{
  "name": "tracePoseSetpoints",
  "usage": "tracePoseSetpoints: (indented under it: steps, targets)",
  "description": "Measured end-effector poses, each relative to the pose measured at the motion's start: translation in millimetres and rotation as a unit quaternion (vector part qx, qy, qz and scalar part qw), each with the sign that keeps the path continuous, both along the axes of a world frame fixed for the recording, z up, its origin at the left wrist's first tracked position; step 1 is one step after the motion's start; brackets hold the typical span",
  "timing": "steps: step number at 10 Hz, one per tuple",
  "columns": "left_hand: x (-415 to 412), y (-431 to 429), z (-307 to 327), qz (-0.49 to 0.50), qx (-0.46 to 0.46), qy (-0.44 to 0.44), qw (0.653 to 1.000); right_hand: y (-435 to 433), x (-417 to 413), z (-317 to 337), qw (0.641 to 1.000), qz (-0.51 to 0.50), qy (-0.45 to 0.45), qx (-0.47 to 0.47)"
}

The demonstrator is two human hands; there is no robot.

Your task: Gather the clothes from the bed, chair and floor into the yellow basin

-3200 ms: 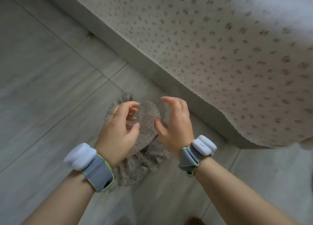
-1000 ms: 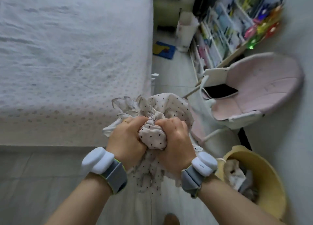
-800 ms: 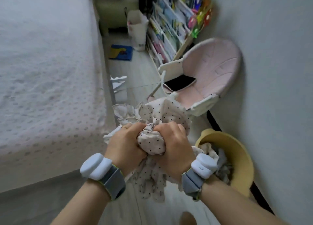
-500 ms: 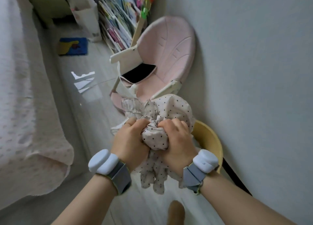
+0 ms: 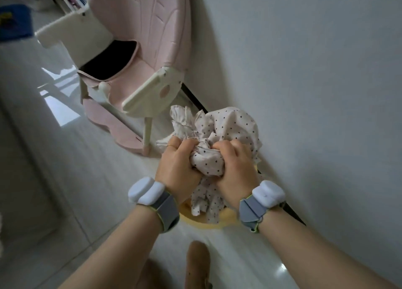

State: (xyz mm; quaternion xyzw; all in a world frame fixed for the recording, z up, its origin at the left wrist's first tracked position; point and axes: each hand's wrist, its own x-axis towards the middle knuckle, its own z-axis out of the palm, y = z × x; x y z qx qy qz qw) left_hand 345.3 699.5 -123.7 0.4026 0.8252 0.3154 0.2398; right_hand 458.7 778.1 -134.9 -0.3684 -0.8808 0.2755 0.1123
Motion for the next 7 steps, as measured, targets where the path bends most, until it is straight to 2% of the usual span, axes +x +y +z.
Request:
tracePoseSetpoints:
  steps: [1, 3, 4, 5, 6, 7]
  targets:
    - [5.2, 13.7, -36.3, 0.012, -0.02, -0.013, 1.0, 9.9, 4.9, -37.0, 1.0, -0.02, -0.017, -0.01]
    - [17.2, 31.1, -148.1, -0.032, -0.084, -0.046, 0.995, 19.2, 21.9, -133.4, 0.995, -0.047, -0.076, -0.049]
    - [19.4, 31.0, -198.6, -0.05, -0.194, -0.086, 0.976, 19.9, 29.6, -177.2, 0.986, -0.031, -0.138, -0.084]
    - [19.5, 24.6, -219.8, -0.07, -0.275, -0.095, 0.954, 19.0, 33.1, -191.8, 0.978, -0.019, -0.168, -0.124]
    - [14.8, 19.8, -210.8, -0.069, -0.256, -0.081, 0.961, 19.9, 26.4, -180.4, 0.982, -0.026, -0.143, -0.116]
    - [10.3, 15.8, -191.5, -0.065, -0.188, -0.087, 0.976, 20.1, 16.4, -162.1, 0.989, -0.027, -0.103, -0.099]
